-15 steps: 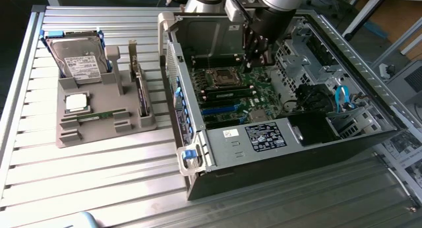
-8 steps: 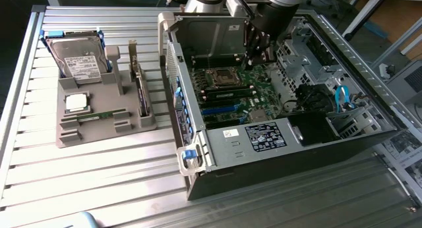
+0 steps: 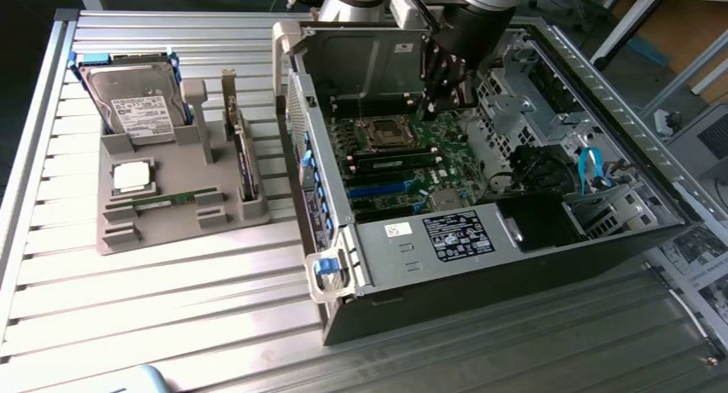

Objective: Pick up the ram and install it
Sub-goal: 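Insert the ram into the slot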

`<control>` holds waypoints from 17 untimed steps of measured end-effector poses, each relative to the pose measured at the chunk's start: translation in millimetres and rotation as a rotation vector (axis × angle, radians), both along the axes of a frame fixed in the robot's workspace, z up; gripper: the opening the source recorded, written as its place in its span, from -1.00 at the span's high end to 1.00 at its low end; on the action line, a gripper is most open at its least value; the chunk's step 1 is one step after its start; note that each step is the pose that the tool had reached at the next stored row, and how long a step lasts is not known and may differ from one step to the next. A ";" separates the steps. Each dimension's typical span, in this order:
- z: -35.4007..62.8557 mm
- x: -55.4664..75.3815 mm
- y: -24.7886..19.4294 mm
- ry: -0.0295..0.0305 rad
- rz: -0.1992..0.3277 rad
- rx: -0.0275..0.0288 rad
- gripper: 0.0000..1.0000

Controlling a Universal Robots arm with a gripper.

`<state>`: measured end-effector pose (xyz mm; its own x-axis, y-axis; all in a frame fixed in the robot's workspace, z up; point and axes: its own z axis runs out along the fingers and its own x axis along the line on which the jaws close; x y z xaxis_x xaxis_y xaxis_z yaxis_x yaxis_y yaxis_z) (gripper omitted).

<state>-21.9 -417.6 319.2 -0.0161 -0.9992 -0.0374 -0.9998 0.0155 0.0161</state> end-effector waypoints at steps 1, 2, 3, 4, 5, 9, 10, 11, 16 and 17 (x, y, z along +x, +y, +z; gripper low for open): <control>0.0 0.6 0.0 0.0000 0.000 0.0000 0.79; 0.0 1.3 0.0 0.0000 0.000 0.0000 0.79; 0.0 2.4 0.0 0.0000 0.000 0.0000 0.79; 0.0 3.9 0.0 0.0000 0.000 0.0000 0.79; 0.0 5.5 0.0 0.0000 0.000 0.0001 0.79; 0.0 12.2 0.0 0.0000 0.000 -0.0003 0.79; 0.0 14.6 0.0 -0.0001 0.000 -0.0005 0.79; 0.0 16.5 0.0 0.0000 0.000 -0.0007 0.79; 0.0 25.8 0.0 0.0000 0.000 -0.0013 0.79; 0.0 27.9 0.0 0.0000 0.000 -0.0013 0.79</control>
<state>6.0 -417.5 319.2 -0.0162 -0.9992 -0.0361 -0.9998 0.0156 0.0160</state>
